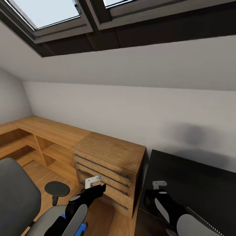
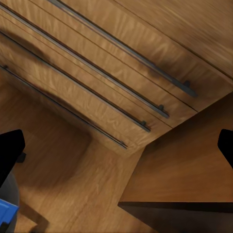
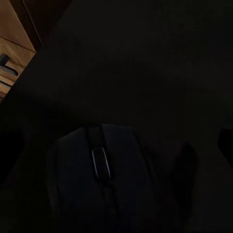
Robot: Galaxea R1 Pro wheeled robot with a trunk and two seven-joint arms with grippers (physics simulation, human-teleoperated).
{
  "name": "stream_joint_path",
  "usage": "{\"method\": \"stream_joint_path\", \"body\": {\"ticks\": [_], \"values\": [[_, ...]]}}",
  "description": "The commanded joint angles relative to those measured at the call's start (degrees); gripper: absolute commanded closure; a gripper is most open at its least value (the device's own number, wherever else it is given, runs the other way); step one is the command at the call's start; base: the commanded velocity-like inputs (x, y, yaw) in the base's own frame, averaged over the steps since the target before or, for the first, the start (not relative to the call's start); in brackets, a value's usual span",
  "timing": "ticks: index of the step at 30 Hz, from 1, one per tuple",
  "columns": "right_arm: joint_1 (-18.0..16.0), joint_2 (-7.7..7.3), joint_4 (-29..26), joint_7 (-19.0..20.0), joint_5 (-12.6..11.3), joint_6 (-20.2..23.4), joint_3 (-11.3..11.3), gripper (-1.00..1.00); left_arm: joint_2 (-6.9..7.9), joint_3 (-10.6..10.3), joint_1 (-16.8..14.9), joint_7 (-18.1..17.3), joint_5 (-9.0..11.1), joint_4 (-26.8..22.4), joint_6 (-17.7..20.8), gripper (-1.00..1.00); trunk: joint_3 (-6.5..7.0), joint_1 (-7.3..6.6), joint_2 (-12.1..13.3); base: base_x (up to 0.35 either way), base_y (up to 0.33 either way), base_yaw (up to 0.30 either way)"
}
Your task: In the bedroom, organize the workspace by keeping the computer under the desk, ensuring the monitor is on the desk, placing the keyboard on the desk next to the monitor, placing the mouse on the desk next to the keyboard, moving the folder from the swivel chair onto the desk next to the mouse, stacking the notebook on top of the folder with the pen on top of the notebook, and positioning the swivel chair next to the desk.
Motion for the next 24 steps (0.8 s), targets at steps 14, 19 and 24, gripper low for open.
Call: {"method": "stream_joint_path", "body": {"ticks": [14,19,24], "values": [[-0.1,-0.01,-0.3,-0.4,-0.4,3.4,0.7,-1.0,0.06,-0.1,-0.1,0.6,0.6,0.0,0.0,-1.0,-0.08,0.01,-0.1,0.0,0.0,0.0],[-0.1,-0.03,-0.5,-0.4,-0.5,4.2,0.7,-1.0,0.06,-0.1,-0.1,0.6,0.6,0.1,0.0,-1.0,-0.08,0.01,-0.1,0.0,0.0,0.0],[-0.1,-0.03,-0.4,-0.3,-0.5,4.4,0.7,-1.0,0.06,-0.1,-0.1,0.6,0.6,0.1,0.0,-1.0,-0.08,0.01,-0.1,0.0,0.0,0.0]]}}
